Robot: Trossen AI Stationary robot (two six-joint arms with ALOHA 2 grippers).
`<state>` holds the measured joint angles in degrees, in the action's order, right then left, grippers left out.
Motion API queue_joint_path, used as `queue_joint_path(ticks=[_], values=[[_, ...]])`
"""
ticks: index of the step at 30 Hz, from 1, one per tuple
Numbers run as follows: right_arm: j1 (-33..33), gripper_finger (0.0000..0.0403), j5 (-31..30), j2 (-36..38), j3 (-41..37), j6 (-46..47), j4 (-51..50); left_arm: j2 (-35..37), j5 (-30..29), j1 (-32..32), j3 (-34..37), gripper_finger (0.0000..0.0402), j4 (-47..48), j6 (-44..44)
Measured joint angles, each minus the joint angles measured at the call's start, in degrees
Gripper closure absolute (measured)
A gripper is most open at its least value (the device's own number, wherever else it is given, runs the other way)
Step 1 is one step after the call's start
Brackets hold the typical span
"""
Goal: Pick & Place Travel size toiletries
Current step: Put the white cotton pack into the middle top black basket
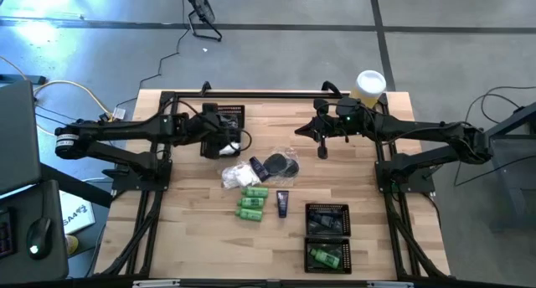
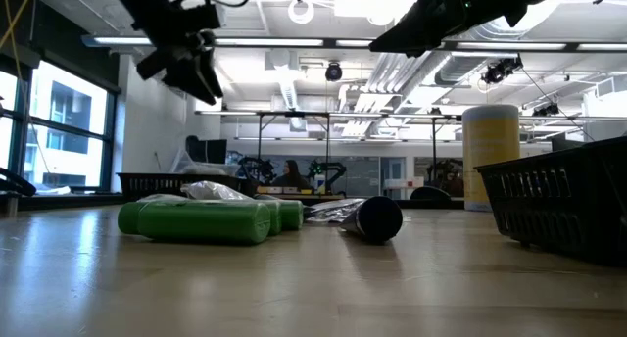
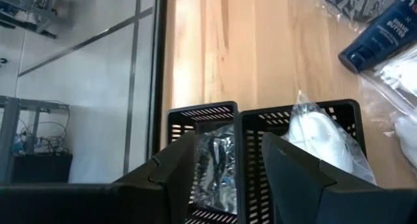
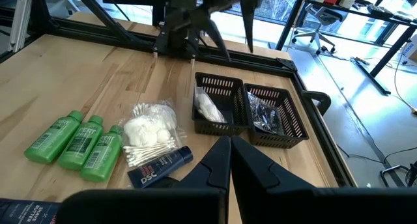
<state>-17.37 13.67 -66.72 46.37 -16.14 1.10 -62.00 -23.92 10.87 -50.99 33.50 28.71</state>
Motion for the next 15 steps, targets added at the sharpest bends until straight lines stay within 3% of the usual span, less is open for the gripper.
queue_joint_path(ticks=[9, 15], values=[[0.0, 0.0398, 0.0, 0.0, 0.0, 0.0, 0.0, 0.0, 1.6, -1.3, -1.9, 0.0232, 0.6, -4.5], [0.0, 0.0398, 0.0, 0.0, 0.0, 0.5, 1.0, 0.0, 1.5, -6.1, -1.9, 0.0265, -8.7, -2.8]])
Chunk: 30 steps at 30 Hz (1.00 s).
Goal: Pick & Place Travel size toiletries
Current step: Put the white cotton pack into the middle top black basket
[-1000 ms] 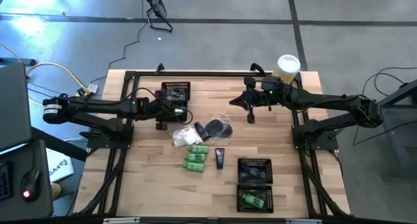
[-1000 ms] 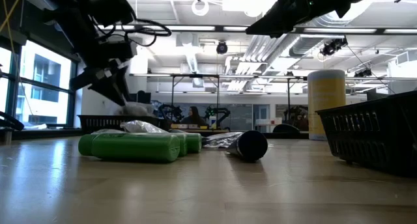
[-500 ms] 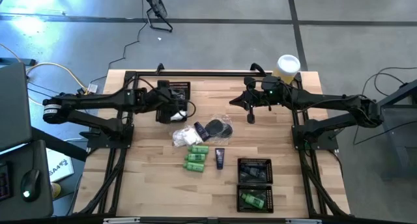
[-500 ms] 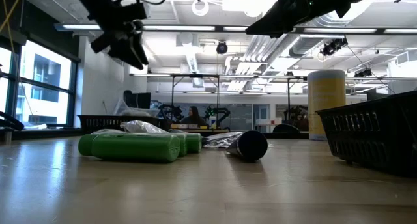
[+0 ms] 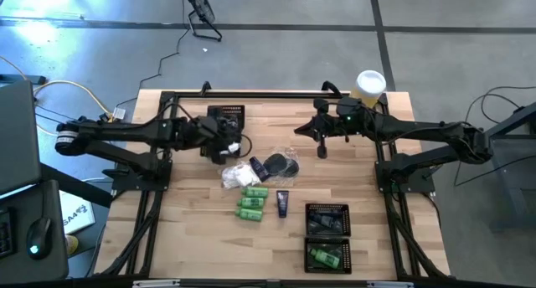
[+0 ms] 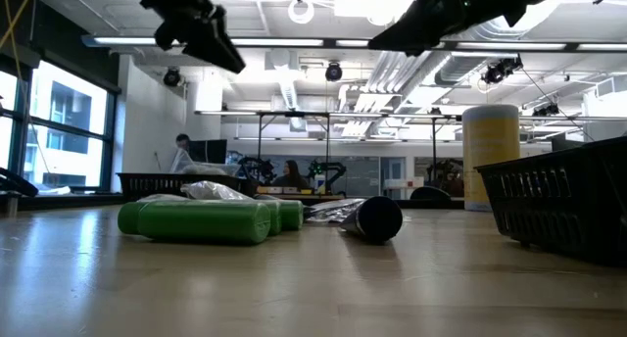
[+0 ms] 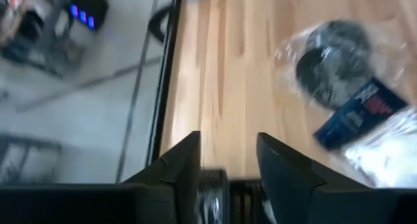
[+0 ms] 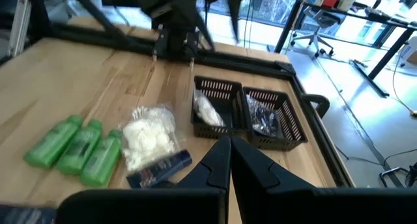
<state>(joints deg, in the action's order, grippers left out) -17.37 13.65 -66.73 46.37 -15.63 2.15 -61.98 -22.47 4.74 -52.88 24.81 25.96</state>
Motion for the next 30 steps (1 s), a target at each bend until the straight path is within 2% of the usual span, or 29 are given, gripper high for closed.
queue_joint_path(ticks=[4, 12, 16, 23, 30], values=[[0.0, 0.0398, 0.0, -0.8, 0.0, 3.7, 2.8, 0.0, -0.1, -2.6, 0.7, 0.031, -1.5, 1.0], [0.0, 0.0398, -0.1, -4.0, 0.0, 5.4, 4.0, 0.0, -0.6, -7.6, 9.1, 0.0394, -8.9, 1.9], [0.0, 0.0398, 0.1, -4.8, 0.0, 5.5, 5.9, 0.0, -1.3, -11.3, 10.0, 0.0395, -8.7, 2.1], [0.2, 0.0398, 0.4, -4.8, 0.0, 10.0, 6.4, 0.0, -6.0, -17.0, 10.0, 0.0394, -8.3, 2.3], [3.2, 0.0398, -0.2, -4.8, 0.0, 12.8, 5.6, 0.0, -6.2, -20.0, 10.0, 0.0394, -8.2, 2.3]])
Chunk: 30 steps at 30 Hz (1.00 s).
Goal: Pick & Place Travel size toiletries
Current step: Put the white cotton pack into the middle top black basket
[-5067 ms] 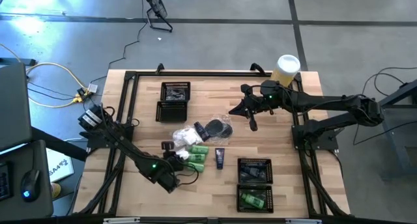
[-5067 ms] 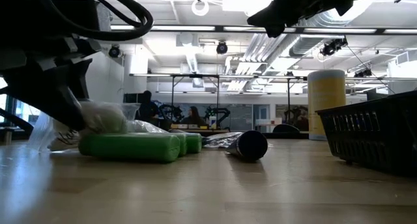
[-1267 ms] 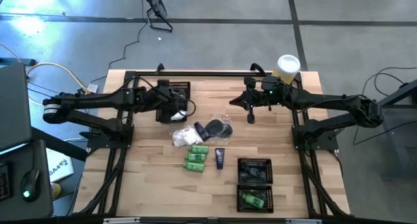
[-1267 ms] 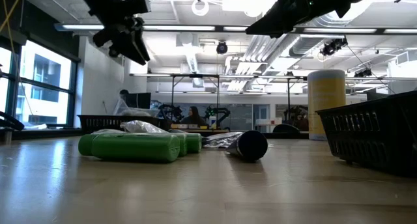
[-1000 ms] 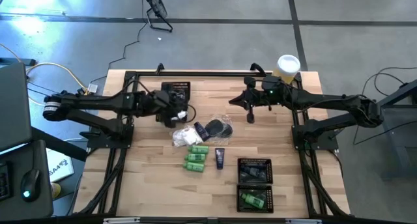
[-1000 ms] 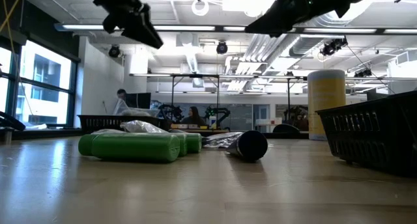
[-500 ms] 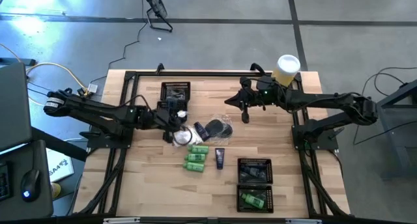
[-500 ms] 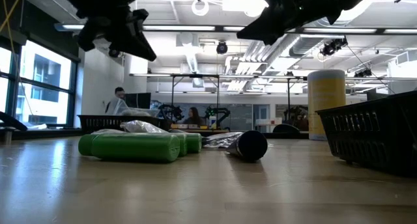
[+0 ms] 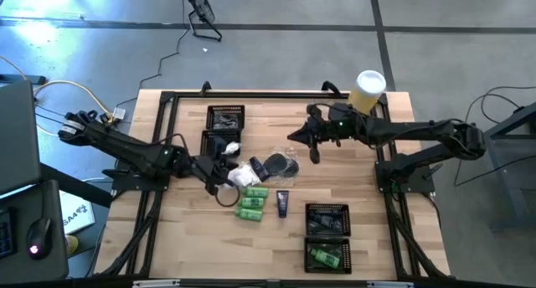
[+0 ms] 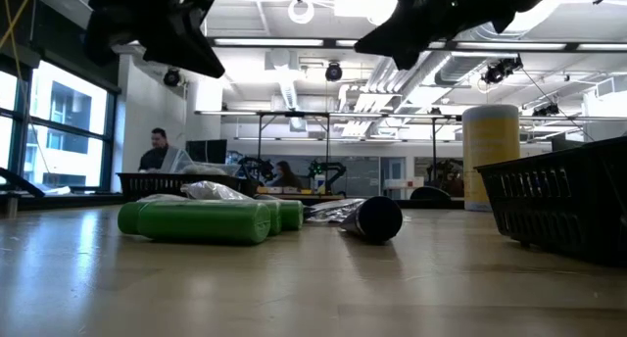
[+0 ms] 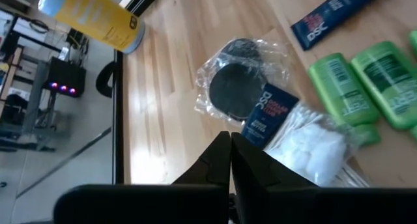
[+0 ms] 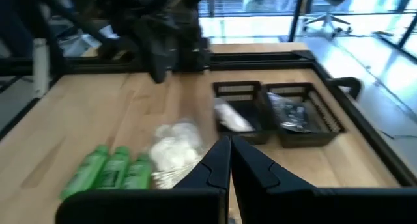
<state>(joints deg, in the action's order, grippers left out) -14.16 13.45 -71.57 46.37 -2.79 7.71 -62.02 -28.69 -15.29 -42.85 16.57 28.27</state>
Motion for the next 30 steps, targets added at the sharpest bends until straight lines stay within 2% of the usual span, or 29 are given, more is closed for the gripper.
queue_joint_path(ticks=[12, 23, 26, 30], values=[[6.7, 0.0398, 0.2, 0.0, 0.0, 0.1, -1.4, 0.0, 4.1, -1.3, 0.0, 0.0394, -0.1, 0.0], [5.5, 0.0399, 0.6, 2.5, -0.1, -3.6, -8.1, 0.0, 4.1, -1.2, 0.0, 0.0394, 0.4, 0.0], [5.5, 0.04, 1.1, 4.1, -3.1, -4.3, -7.1, 0.0, 4.1, -1.2, 0.0, 0.0394, 0.4, 0.0], [5.5, 0.04, 1.8, 6.3, -10.7, -0.9, 2.0, 0.0, 4.1, -1.2, 0.0, 0.0394, 0.5, 0.1]])
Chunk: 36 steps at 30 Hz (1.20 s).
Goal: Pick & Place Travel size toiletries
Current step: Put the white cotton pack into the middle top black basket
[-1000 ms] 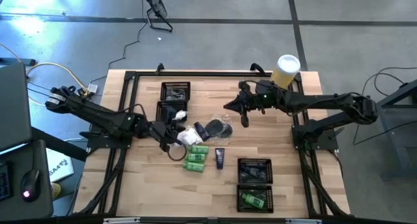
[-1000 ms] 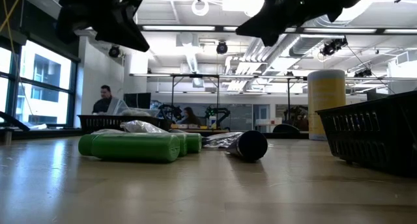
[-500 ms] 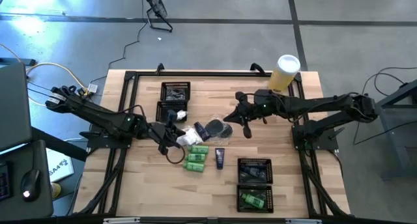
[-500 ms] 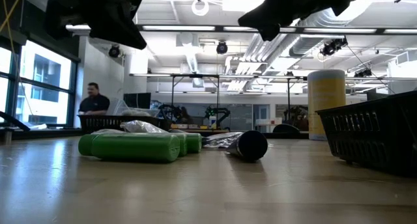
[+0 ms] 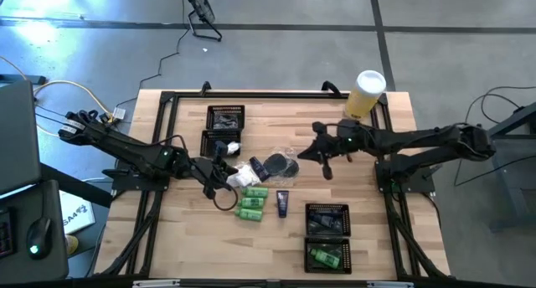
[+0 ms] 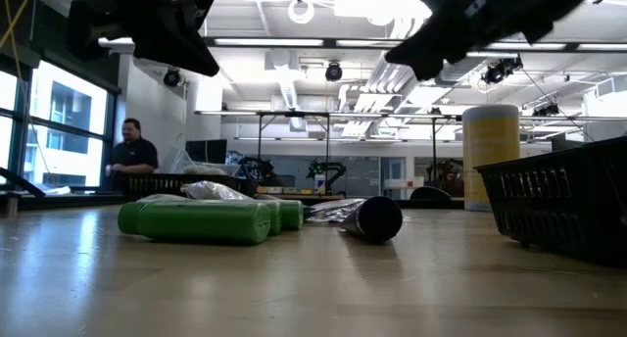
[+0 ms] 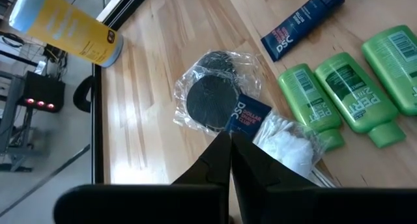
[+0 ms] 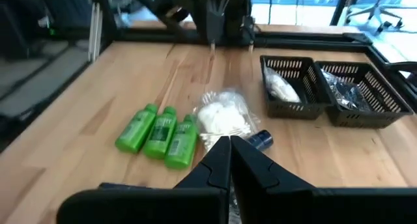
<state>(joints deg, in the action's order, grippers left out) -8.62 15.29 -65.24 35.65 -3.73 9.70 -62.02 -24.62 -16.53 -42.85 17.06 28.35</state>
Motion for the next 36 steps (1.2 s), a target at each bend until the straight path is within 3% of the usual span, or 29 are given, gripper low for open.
queue_joint_path(ticks=[6, 10, 23, 30, 36], values=[[-0.1, 0.04, -3.2, 5.9, -11.0, 4.1, 13.6, 0.0, 0.0, 0.0, 0.0, 0.0394, -0.2, 1.1], [-0.1, 0.0401, -3.5, 11.8, -14.2, 3.2, 14.8, -0.4, -0.1, 0.0, 0.0, 0.0394, -3.2, 1.4], [-0.2, 0.0401, -7.9, 23.0, -15.0, -1.0, 14.5, -10.8, -9.2, -4.7, -0.4, 0.0394, -3.0, 3.1], [-0.2, 0.0401, -9.6, 23.2, -15.0, -1.0, 13.7, -11.0, -6.1, -5.6, -0.4, 0.0394, 0.6, -2.9], [-0.2, 0.0401, -12.9, 23.1, -15.0, -0.8, 13.1, -11.7, -4.7, -5.3, -0.4, 0.0393, 1.5, -2.9]])
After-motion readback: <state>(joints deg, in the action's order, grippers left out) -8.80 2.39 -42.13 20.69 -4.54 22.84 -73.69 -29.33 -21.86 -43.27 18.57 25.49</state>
